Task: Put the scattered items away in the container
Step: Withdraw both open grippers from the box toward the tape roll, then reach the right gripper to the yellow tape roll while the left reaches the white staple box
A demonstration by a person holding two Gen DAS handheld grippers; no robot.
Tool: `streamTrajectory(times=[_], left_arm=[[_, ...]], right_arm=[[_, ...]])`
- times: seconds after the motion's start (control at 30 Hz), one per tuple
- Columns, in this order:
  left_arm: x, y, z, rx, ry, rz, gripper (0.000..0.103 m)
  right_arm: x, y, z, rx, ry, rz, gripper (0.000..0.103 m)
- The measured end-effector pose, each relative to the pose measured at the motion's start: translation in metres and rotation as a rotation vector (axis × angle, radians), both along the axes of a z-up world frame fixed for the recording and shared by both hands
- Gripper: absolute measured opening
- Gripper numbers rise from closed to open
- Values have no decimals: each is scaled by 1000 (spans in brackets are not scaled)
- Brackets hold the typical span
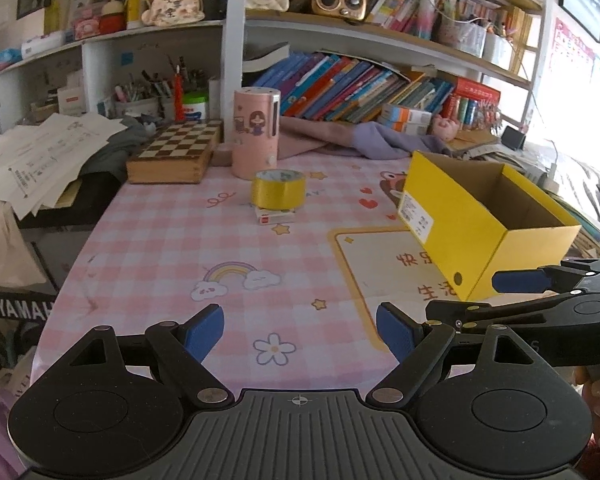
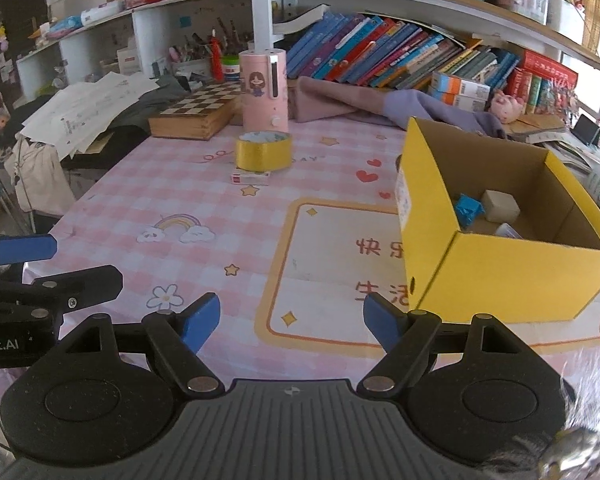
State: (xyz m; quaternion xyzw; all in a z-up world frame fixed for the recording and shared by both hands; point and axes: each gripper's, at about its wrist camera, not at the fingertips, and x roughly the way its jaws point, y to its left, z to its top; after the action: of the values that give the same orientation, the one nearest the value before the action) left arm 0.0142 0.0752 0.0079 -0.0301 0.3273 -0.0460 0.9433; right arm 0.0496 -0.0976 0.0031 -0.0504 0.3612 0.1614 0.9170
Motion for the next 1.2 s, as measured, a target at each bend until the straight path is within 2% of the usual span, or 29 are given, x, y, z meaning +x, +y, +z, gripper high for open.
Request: streamTrajectory(times=[0.27,0.77,1.2], left_arm=[[24,5,-3,16,4,21,86],[94,10,-15,22,51,50,86],[138,17,-27,7,96,89,86]], right_arm=[[28,9,-3,3,1,30,78],[110,26,-5,2,16,68,78],[170,39,-17,-5,84,80,78]])
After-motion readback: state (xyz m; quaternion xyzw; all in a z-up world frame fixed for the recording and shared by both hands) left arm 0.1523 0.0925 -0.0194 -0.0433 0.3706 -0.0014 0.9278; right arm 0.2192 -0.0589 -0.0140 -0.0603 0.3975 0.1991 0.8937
